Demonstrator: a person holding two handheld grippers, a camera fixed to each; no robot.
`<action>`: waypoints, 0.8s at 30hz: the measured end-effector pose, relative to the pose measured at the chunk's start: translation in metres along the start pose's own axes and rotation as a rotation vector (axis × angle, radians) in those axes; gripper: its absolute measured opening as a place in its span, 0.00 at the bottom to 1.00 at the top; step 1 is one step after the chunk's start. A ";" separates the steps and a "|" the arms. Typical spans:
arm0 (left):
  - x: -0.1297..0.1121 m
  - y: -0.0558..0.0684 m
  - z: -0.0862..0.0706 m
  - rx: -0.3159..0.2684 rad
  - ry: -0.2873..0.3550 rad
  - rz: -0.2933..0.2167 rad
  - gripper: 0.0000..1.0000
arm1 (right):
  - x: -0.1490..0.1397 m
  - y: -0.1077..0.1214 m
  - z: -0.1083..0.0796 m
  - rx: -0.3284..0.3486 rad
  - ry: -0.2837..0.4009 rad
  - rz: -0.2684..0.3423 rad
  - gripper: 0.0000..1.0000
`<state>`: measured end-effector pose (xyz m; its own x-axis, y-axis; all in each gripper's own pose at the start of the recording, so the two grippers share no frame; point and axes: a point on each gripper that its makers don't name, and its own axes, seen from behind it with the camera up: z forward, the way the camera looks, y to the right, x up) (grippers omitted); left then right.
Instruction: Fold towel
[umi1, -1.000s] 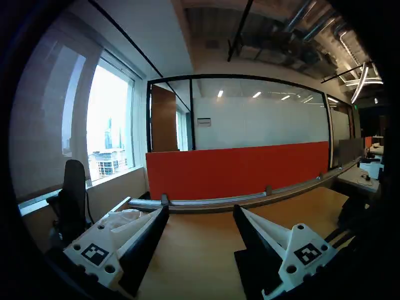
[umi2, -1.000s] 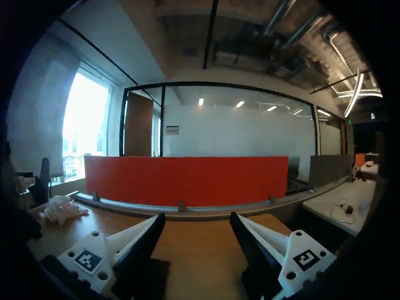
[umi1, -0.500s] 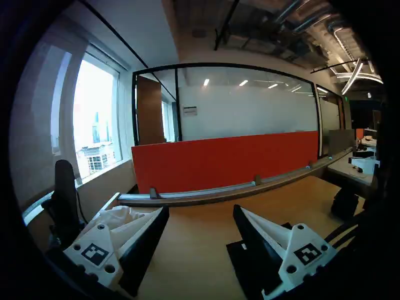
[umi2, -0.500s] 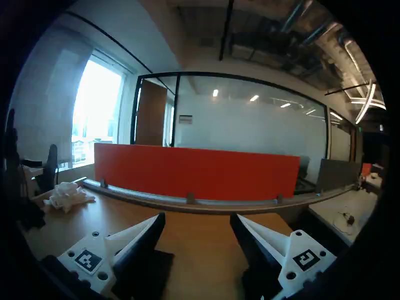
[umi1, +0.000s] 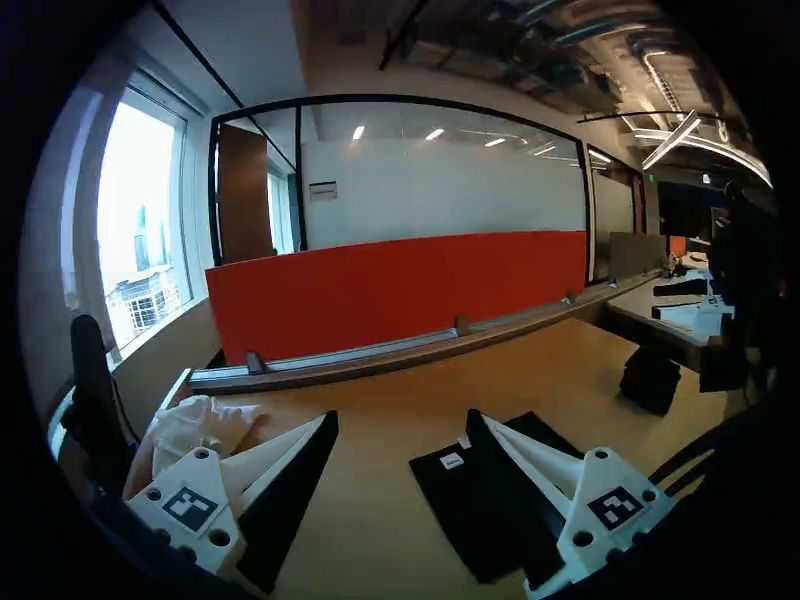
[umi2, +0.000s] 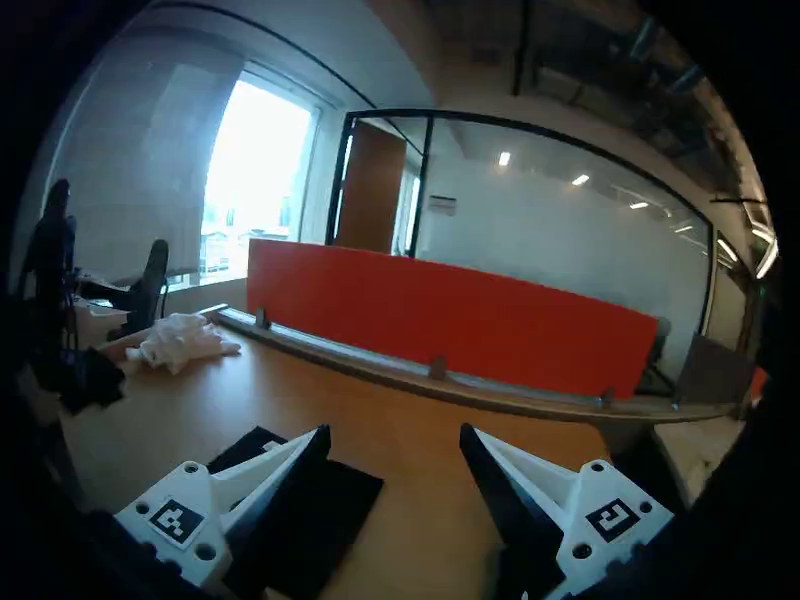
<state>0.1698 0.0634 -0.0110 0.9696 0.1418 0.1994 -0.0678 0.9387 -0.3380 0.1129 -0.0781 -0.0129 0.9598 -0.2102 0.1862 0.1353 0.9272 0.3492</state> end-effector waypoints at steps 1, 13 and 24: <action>-0.002 0.002 0.001 -0.011 -0.008 0.003 0.95 | -0.002 -0.003 0.001 0.016 -0.008 -0.005 1.00; -0.028 0.029 0.007 -0.115 -0.078 0.065 0.95 | -0.024 -0.030 0.009 0.128 -0.074 -0.064 1.00; -0.066 0.051 0.011 -0.165 -0.124 0.095 0.95 | -0.059 -0.045 0.013 0.170 -0.124 -0.082 1.00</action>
<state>0.0997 0.1059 -0.0310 0.9237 0.2742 0.2677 -0.1080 0.8565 -0.5047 0.0468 -0.1109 -0.0277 0.9081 -0.3289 0.2591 0.1581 0.8423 0.5153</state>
